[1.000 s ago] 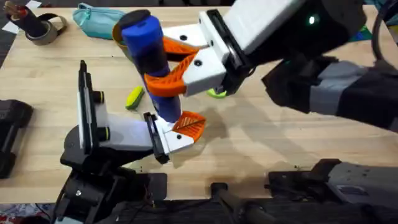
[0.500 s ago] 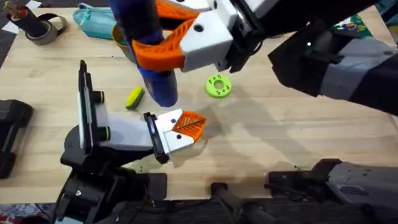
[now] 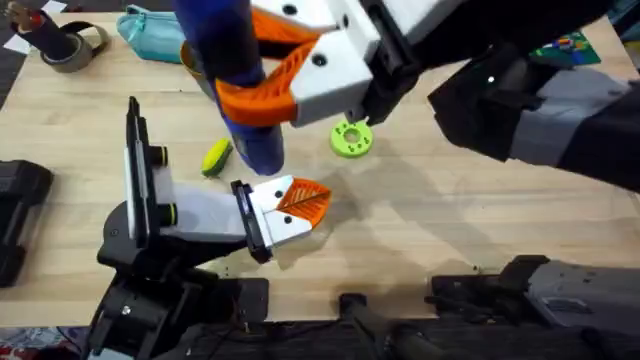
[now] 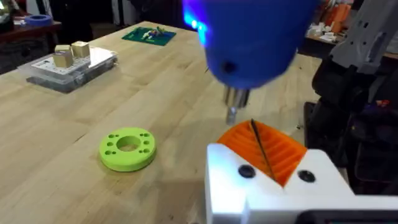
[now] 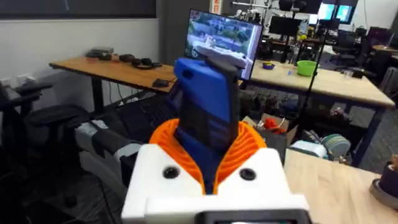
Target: Pick up the gripper from the table and insert it into the empty holder that is missing its gripper. Then pick up a screw, insert it into the mounting hole, and use the screwdriver to tighten it. Finally, clean up the table by picking up the vegetable and placing it into the bucket.
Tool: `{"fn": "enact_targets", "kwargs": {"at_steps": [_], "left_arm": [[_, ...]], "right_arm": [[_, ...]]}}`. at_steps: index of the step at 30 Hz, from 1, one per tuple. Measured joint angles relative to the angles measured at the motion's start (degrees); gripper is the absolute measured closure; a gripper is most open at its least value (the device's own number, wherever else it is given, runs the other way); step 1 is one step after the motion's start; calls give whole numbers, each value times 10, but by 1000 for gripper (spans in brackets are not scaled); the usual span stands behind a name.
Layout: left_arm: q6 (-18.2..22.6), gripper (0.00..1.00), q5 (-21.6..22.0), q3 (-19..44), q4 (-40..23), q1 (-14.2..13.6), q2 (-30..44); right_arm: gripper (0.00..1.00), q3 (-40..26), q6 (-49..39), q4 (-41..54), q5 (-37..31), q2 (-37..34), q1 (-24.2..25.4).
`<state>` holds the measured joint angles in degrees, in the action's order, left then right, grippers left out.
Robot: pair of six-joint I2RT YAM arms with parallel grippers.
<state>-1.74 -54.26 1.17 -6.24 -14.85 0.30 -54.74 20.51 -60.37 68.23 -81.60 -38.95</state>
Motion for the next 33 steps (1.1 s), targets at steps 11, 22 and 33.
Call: {"fn": "enact_targets", "kwargs": {"at_steps": [11, 22, 33], "left_arm": [[0, 981, 0, 0, 0, 0, 0], [0, 981, 0, 0, 0, 0, 0], [0, 981, 0, 0, 0, 0, 0]], "right_arm": [[948, 42, 19, -46, 0, 0, -6], [949, 53, 33, -47, -4, 0, -6], [948, 63, 33, -47, -13, 0, -8]]}}
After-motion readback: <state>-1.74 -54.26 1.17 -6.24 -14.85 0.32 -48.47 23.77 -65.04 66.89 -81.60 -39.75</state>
